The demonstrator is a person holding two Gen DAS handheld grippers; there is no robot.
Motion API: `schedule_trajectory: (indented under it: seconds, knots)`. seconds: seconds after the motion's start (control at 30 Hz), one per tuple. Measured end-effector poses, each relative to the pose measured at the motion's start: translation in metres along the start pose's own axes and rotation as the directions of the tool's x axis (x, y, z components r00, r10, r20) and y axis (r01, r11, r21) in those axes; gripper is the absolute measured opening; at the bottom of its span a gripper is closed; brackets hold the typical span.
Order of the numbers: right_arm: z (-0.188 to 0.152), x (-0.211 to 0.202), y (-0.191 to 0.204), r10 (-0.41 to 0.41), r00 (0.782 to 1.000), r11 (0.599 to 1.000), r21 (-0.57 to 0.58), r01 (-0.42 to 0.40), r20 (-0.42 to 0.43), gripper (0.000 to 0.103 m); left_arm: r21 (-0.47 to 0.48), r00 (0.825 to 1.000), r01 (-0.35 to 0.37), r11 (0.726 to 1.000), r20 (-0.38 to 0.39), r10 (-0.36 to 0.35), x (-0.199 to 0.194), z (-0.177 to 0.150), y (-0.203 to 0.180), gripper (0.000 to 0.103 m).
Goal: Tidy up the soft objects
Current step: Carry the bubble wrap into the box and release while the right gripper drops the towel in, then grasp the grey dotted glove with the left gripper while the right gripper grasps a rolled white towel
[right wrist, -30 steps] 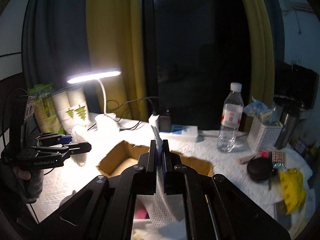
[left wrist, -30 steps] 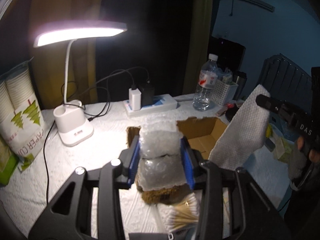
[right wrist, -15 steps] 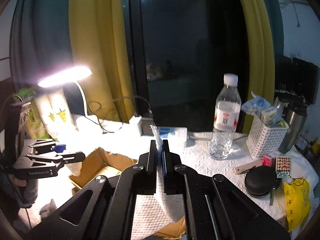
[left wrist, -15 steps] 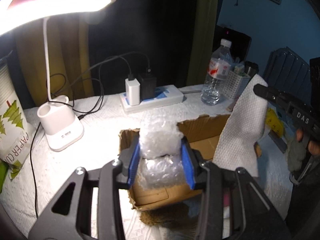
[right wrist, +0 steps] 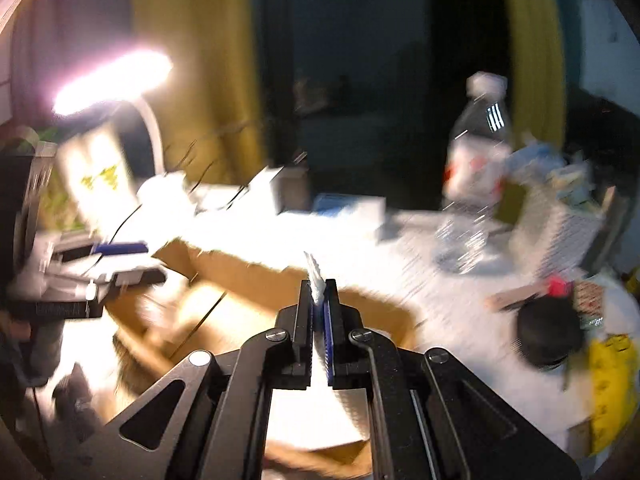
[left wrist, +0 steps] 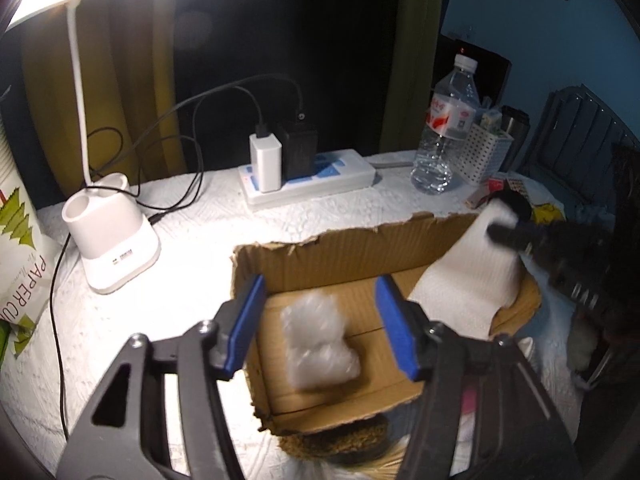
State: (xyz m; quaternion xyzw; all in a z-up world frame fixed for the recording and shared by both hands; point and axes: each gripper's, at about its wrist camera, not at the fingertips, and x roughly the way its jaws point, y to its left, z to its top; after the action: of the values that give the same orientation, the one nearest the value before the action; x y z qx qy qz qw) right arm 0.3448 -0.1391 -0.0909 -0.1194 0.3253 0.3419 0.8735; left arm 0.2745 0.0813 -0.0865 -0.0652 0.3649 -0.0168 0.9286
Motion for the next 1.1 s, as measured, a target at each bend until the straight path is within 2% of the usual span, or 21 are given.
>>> schedule_trajectory:
  seconds: [0.1,0.17,0.27,0.37,0.67,0.9,1.1]
  knots:
    - [-0.013,0.014,0.012,0.03,0.995,0.999,-0.012,-0.032,-0.092,0.01,0.0,1.0,-0.008,1.0,0.012,0.008,-0.008,-0.002,-0.001,0.066]
    - [-0.022,0.021,0.016,0.024,0.99,1.0,-0.004,-0.025,-0.138,0.036,-0.001,1.0,-0.012,1.0,0.021,0.012,-0.016,-0.004,-0.001,0.067]
    - [-0.028,0.013,0.017,0.031,0.99,0.999,0.031,-0.027,-0.136,0.049,-0.003,0.999,-0.013,1.0,0.036,0.013,-0.03,-0.01,-0.001,0.068]
    - [-0.032,-0.003,0.018,0.016,0.993,0.999,0.042,-0.012,-0.114,0.053,-0.006,0.999,-0.007,1.0,0.039,0.007,-0.04,-0.017,-0.004,0.07]
    - [-0.042,-0.048,0.02,-0.023,0.998,0.997,0.074,0.028,-0.063,0.053,0.01,0.999,0.029,1.0,0.041,-0.03,-0.059,-0.04,-0.018,0.072]
    - [-0.057,-0.064,0.021,-0.04,0.998,0.994,0.102,0.045,-0.058,0.054,0.016,0.999,0.046,0.999,-0.002,-0.046,-0.058,-0.06,-0.024,0.076]
    - [-0.073,-0.066,0.02,-0.049,0.996,0.99,0.13,0.059,-0.073,0.073,0.006,0.997,0.052,0.999,-0.057,-0.052,-0.052,-0.078,-0.026,0.077]
